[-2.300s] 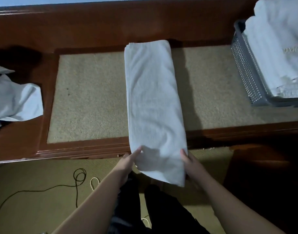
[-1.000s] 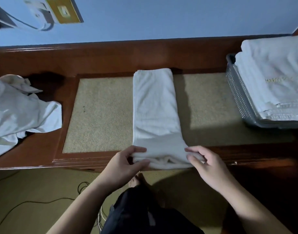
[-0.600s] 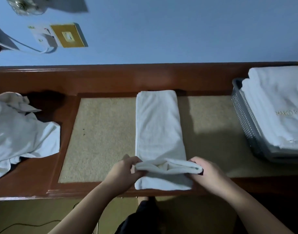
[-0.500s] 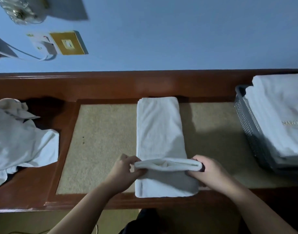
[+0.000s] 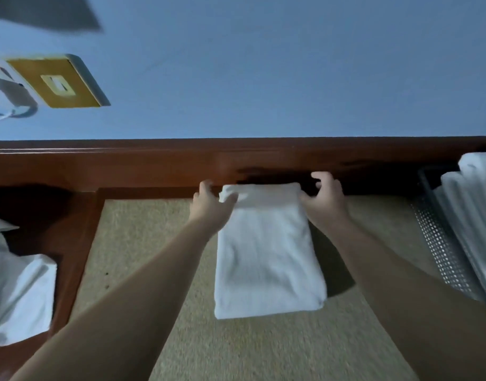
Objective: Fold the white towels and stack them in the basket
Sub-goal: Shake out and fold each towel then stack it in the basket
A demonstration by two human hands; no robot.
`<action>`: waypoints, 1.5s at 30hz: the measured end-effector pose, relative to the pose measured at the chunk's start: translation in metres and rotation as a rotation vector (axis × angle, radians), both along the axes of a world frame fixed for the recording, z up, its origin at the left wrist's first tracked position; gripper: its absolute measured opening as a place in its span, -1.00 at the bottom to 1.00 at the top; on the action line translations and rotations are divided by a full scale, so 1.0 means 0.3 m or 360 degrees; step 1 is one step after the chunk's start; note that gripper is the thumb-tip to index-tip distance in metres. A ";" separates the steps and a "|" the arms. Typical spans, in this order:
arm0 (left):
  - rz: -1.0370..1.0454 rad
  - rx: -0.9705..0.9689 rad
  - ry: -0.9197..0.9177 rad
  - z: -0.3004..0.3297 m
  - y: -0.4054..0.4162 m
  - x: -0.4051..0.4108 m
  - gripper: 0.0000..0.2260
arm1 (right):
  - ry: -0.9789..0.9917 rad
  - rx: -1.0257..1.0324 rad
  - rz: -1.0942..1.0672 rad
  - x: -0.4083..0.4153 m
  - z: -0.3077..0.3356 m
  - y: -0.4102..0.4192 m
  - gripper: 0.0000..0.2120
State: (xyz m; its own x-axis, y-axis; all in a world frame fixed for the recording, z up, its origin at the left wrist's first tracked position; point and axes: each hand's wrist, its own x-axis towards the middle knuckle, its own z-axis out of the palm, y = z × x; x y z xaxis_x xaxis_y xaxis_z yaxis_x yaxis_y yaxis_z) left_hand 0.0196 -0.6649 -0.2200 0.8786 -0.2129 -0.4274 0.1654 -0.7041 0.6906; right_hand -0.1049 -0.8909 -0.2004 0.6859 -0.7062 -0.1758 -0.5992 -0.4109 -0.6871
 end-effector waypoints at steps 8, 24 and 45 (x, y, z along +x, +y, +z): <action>0.0077 0.0244 0.0142 -0.277 0.027 -0.141 -0.59 | 0.0455 -0.0021 0.0396 -0.075 -0.322 0.100 -0.45; 0.0003 0.0586 -0.0109 -0.155 -0.045 -0.214 -0.57 | 0.0826 -0.0361 0.0678 -0.018 -0.274 0.072 -0.37; -0.0737 0.0826 -0.0505 -0.347 -0.189 -0.141 -0.40 | 0.0321 -0.0902 0.0956 0.079 -0.488 0.058 -0.35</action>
